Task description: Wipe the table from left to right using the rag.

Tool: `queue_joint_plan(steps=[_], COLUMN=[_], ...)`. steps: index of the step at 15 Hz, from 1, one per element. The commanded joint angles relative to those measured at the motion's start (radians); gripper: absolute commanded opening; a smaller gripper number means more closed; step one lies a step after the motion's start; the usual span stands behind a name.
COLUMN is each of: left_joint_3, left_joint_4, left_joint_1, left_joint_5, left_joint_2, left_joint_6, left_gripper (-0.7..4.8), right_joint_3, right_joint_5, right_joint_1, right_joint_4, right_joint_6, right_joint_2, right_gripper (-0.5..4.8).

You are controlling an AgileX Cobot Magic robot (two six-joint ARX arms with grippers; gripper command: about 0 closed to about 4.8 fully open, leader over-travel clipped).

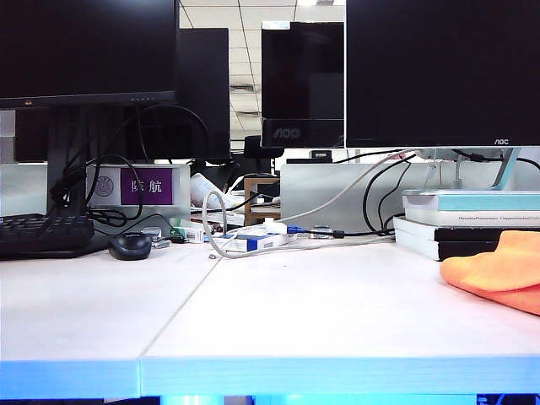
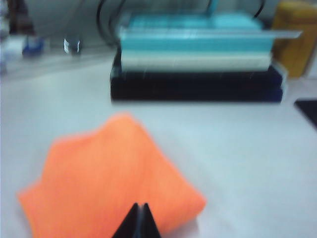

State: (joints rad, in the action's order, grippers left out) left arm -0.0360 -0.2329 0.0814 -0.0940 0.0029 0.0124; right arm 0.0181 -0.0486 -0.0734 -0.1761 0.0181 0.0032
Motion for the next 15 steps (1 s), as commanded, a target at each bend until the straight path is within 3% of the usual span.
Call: queue_joint_plan(steps=[1, 3, 6, 15], left_joint_3=[0.003, 0.003, 0.003, 0.003], left_joint_4=[-0.012, -0.012, -0.012, -0.012], left_joint_1=[-0.001, -0.001, -0.001, 0.000], left_joint_5=[0.001, 0.001, 0.001, 0.001], left_joint_2=[-0.002, -0.002, -0.002, -0.002], left_joint_6=[-0.003, -0.003, -0.003, -0.003], left_gripper=[-0.04, -0.04, -0.04, -0.04], right_joint_3=[-0.010, -0.010, -0.010, -0.010], right_joint_5=[-0.027, 0.037, 0.089, 0.047], right_joint_1=[0.026, 0.026, 0.026, 0.026], right_joint_4=[-0.004, -0.007, -0.007, -0.006], right_joint_6=[0.039, 0.028, -0.096, -0.097], right_joint_2=[-0.001, -0.001, -0.001, -0.001], right_gripper=[-0.05, -0.05, -0.05, -0.05])
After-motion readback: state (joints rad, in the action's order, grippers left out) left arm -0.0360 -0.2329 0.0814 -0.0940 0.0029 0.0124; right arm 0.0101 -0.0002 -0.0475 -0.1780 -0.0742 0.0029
